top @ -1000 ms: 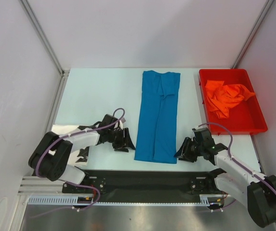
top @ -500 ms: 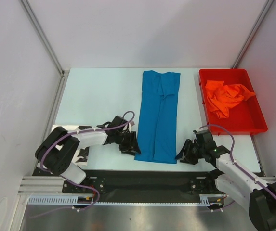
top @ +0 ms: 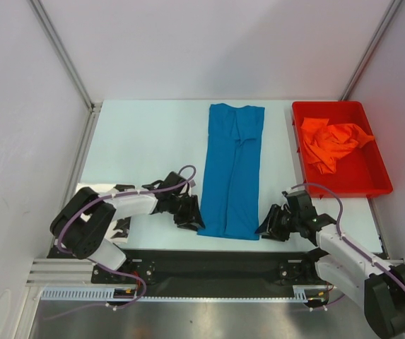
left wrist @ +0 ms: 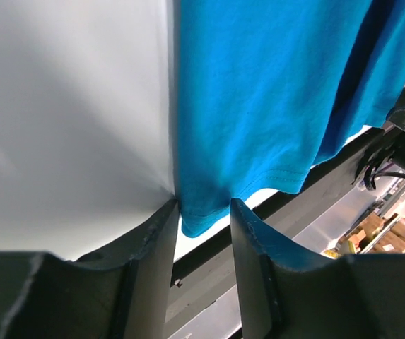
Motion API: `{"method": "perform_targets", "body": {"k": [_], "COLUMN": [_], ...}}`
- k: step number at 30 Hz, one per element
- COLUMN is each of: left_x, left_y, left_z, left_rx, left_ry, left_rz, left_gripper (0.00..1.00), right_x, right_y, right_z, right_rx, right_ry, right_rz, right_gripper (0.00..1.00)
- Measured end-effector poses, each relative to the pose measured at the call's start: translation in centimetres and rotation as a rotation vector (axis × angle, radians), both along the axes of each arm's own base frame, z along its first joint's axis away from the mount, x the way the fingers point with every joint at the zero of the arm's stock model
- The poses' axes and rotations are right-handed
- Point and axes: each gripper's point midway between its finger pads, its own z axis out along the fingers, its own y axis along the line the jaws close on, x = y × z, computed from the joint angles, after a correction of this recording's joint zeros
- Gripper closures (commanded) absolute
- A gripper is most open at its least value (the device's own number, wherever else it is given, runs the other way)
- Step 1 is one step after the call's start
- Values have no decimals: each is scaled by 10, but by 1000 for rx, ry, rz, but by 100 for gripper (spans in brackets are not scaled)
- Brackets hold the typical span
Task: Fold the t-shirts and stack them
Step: Fold the tshirt
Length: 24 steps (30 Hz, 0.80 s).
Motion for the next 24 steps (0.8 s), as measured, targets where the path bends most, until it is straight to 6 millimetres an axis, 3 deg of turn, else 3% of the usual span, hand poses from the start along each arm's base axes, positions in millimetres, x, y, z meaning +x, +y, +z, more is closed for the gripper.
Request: {"method": "perform_targets", "body": {"k": [4,11,15,17,21,24], "left_x": [-3,-6,-7,-7,-8,0], "left_y": [1,1,3,3,9,11], "left_z": [-3,-6,-7,-6,-4,7], "left_rx": [-2,-13,-14,-17,12,50], "left_ry": [15,18,14,8,-10,-23], "left_rz": [14,18,22,22,32,35], "left_gripper": [69,81,93,100,100,100], "right_x": [1,0,-5,-9,-8,2], "right_y": [3,6,5,5,5,7], "right_z": [0,0,-5,-8,-3,11], "right_rx": [18,39,39,44,50,60], "right_ry": [-1,0,8,30,21,-14], "right_rz": [4,3,6,1,-1,-9], "right_gripper": [59,61,100,100,100,100]}}
